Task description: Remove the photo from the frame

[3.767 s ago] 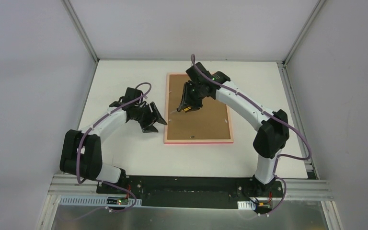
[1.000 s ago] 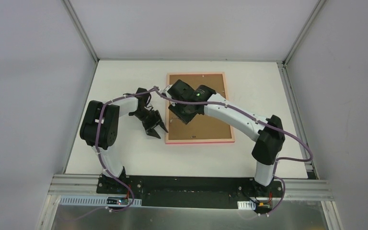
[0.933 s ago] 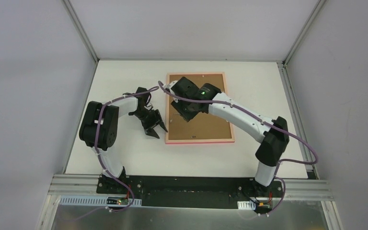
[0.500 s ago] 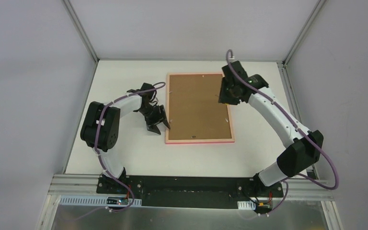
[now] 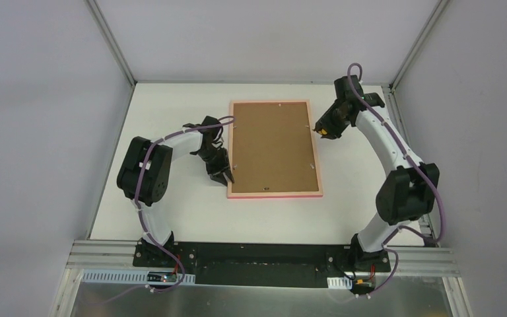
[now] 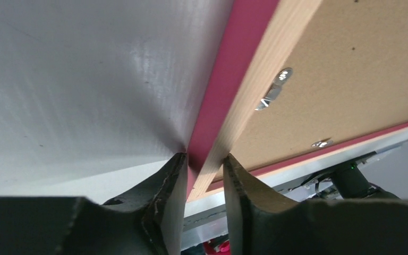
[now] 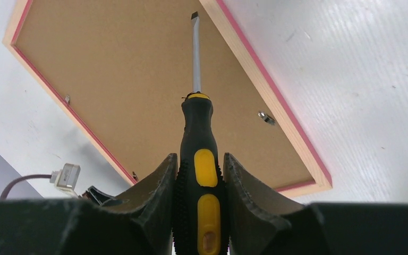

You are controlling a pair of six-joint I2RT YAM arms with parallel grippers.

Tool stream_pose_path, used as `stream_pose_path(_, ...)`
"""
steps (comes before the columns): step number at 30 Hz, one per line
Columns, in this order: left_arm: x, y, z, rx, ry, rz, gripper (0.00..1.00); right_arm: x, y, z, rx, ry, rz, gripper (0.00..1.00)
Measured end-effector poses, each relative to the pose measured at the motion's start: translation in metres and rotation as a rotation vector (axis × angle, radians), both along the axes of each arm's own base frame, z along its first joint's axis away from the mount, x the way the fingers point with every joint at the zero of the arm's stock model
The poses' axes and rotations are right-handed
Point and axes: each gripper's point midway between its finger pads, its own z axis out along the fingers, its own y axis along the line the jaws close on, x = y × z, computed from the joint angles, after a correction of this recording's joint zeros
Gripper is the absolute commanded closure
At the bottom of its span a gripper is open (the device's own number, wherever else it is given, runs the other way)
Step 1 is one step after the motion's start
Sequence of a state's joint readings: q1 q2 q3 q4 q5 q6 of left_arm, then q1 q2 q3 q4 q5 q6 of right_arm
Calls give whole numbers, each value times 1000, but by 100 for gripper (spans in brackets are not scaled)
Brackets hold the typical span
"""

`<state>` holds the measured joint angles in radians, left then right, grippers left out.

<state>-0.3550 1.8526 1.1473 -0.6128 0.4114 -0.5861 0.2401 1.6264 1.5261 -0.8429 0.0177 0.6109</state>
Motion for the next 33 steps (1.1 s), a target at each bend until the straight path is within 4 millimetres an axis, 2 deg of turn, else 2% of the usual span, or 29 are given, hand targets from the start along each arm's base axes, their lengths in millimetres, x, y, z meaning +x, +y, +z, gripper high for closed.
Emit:
stream_pose_path(4,0,-2,-1,0,-6,-8,80,24,11,-20,34,59,-12,100)
stream_pose_path(7,0,-2,-1,-1,-7,-11,84,34,19,-28,65,82,-24,100)
stream_pose_path(11,0,-1,-1,1,-10,-18,89,39,31,-26,127,83,-10,100)
stream_pose_path(13,0,0,-1,3,-14,-28,98,40,38,-21,164,76,16,100)
stream_pose_path(15,-1,1,-2,4,-17,-37,100,40,44,-18,189,68,46,100)
stream_pose_path(20,-3,1,-2,4,-14,-26,100,35,46,-24,191,66,93,100)
stream_pose_path(24,-4,1,-2,-18,19,46,100,17,41,-29,178,85,109,100)
stream_pose_path(30,-23,-3,-3,-64,144,189,100,1,43,-1,187,17,133,100)
stream_pose_path(33,-38,-6,-3,-87,206,283,100,-13,56,14,186,-18,189,100)
